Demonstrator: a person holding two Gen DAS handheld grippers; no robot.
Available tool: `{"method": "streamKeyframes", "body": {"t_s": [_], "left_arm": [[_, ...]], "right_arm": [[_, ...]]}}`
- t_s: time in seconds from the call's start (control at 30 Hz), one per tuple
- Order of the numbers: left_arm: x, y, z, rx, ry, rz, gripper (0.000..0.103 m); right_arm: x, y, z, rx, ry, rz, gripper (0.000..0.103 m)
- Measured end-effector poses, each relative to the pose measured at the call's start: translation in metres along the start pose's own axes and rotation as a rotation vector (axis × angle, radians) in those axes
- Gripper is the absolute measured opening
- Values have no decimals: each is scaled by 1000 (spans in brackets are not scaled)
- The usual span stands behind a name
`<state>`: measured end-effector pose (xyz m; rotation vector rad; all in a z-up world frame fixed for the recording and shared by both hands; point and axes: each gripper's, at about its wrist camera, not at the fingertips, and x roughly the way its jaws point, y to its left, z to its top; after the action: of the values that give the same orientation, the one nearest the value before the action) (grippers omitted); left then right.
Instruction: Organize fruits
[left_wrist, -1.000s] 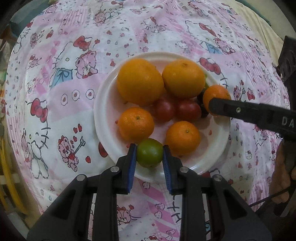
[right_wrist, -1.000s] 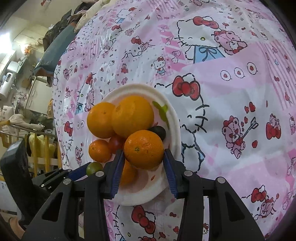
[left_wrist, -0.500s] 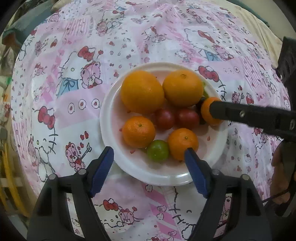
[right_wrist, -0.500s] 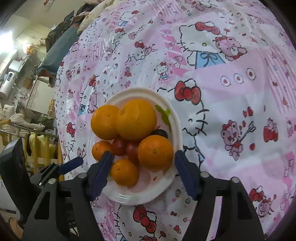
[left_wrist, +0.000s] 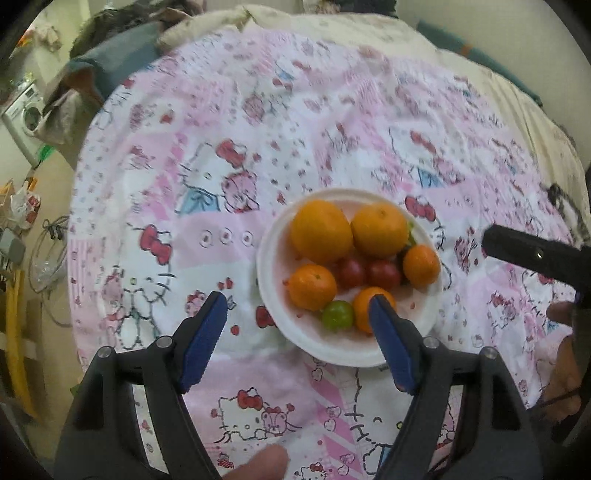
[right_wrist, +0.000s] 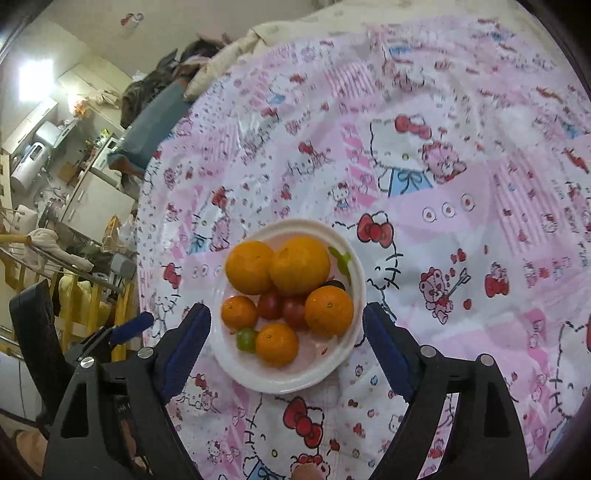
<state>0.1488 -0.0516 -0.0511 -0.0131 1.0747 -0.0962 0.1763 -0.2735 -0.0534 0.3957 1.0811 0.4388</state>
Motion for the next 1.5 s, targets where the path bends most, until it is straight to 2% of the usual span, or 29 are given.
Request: {"method": "streamKeyframes", "body": {"t_s": [0.07,0.17,0.27,0.33,0.53,0.67,0.73,0.83,0.9,1.1,1.5], "left_arm": [[-9,5,-4,-28,-10,15,76],[-25,13,-18,-71,-26,-5,76],[-38,16,-31,-75,-47,-4,77],[-46,19,-38,-79,-65,4,82],[-65,25,-60,-71,-107,18,85],[-80,26,-73,-67,-167,25,86],[-87,27,-77,-81,-203,20,95],[-96,27,-82,-78,-267,38,102],[-97,26,-81,-67,-297,55,102],[-87,20,-76,-55,-315,79,102],[-89,19,-78,-70,-315,47,102]], "right_arm": [[-9,3,-4,-7,-18,3,89],[-25,8,-17,-22,-45,1,90],[-35,10,-34,-13,-56,13,93],[-42,14,-44,-25,-74,1,95],[-63,29,-67,-94,-170,-49,101],[-72,36,-83,-128,-230,-106,102],[-76,38,-91,-127,-262,-110,103],[-78,42,-98,-135,-289,-123,103],[-79,43,-101,-130,-306,-116,103],[-72,57,-103,-218,-385,-189,103],[-62,61,-104,-255,-380,-210,103]]}}
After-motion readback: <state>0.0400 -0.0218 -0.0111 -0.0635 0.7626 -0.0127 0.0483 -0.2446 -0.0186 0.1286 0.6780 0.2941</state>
